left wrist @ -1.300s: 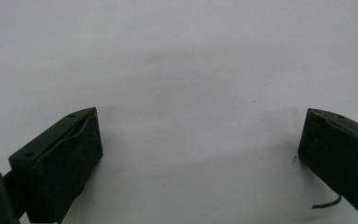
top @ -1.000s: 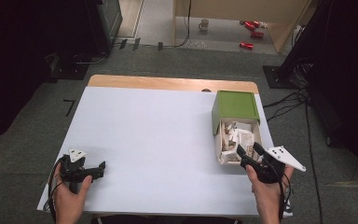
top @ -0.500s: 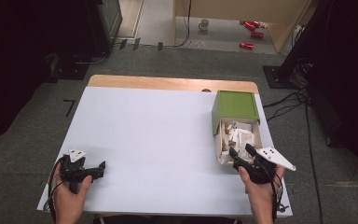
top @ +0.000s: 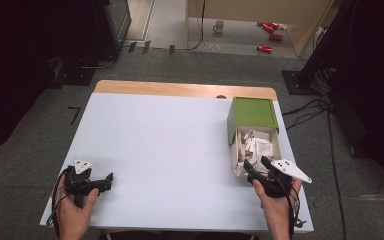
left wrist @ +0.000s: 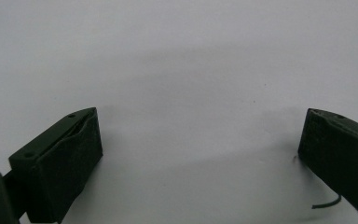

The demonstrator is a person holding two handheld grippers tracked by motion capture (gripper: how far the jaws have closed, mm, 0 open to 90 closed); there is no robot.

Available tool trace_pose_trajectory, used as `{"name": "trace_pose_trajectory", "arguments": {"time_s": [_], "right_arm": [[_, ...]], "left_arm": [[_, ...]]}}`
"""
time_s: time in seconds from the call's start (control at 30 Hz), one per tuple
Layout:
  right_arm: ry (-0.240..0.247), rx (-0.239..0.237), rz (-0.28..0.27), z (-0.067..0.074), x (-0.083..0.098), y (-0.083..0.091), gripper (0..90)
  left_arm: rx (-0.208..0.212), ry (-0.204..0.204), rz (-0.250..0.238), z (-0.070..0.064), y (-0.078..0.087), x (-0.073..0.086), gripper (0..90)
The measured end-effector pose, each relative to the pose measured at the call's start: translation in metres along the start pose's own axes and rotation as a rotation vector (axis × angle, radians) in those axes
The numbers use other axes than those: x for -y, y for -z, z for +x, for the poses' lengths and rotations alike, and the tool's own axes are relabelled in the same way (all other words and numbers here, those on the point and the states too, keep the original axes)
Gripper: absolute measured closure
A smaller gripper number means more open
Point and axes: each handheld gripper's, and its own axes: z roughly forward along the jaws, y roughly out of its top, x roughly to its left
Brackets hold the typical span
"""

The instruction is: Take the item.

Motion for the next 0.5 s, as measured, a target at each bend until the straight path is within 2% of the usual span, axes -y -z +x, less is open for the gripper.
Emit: {"name": "trace_pose_trajectory", "arguments": {"time_s": [0.5], "right_arm": [[0.003, 0.004, 0.025, 0.0018, 0.0085, -0.009, 35.3]], "left_arm": [[0.0, 0.0, 0.001, 0.0, -0.0001, -0.0001, 0.0]]}}
